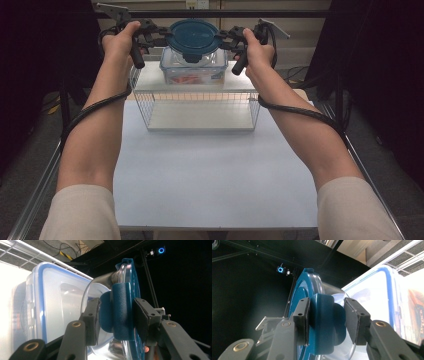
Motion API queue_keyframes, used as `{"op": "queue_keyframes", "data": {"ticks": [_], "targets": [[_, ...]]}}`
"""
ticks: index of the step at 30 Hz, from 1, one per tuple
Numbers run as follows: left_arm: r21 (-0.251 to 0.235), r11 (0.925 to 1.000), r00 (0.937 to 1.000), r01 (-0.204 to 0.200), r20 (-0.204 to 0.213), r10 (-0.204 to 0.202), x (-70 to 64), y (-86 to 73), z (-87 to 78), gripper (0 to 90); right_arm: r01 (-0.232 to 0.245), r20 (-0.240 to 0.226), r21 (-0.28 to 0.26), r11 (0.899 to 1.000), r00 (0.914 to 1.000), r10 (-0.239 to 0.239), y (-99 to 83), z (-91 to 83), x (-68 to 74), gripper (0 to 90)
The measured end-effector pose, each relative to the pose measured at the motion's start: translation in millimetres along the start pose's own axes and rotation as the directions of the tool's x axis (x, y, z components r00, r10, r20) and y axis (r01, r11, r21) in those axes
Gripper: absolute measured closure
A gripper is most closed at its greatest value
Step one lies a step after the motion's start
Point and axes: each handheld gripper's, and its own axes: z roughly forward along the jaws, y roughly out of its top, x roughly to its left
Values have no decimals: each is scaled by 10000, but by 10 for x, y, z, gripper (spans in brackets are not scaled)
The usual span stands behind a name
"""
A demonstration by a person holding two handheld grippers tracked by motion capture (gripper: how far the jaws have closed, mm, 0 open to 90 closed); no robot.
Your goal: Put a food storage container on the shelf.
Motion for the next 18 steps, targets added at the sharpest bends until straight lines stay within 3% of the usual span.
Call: {"op": "queue_keyframes", "data": {"ticks": [4, 8, 12, 14, 17, 18], "targets": [[123, 9999, 10000, 43, -34, -43, 40, 25, 18, 579, -39, 80, -15, 10000, 10000, 39, 32, 21, 11, 580], [-73, 9998, 9997, 171, -156, -173, 55, 29, 51, 567, 11, 242, -112, 9999, 9997, -9, 55, 62, 23, 584], [-37, 9999, 9998, -105, -153, 105, 75, 34, 63, 557, -179, 263, -216, 9996, 9995, 185, 77, 88, 16, 583], [-189, 9997, 9999, 141, -73, -143, 95, 32, 82, 554, -221, 254, -309, 9993, 9994, 229, 75, 96, 11, 582], [-268, 9994, 9997, 230, 19, -230, 136, 29, 90, 548, 2, 327, -470, 9989, 9995, 13, 74, 111, 15, 579], [-220, 9997, 10000, -70, 18, 70, 149, 27, 83, 546, 180, 430, -428, 9989, 9989, -162, 75, 115, 25, 577]]}}
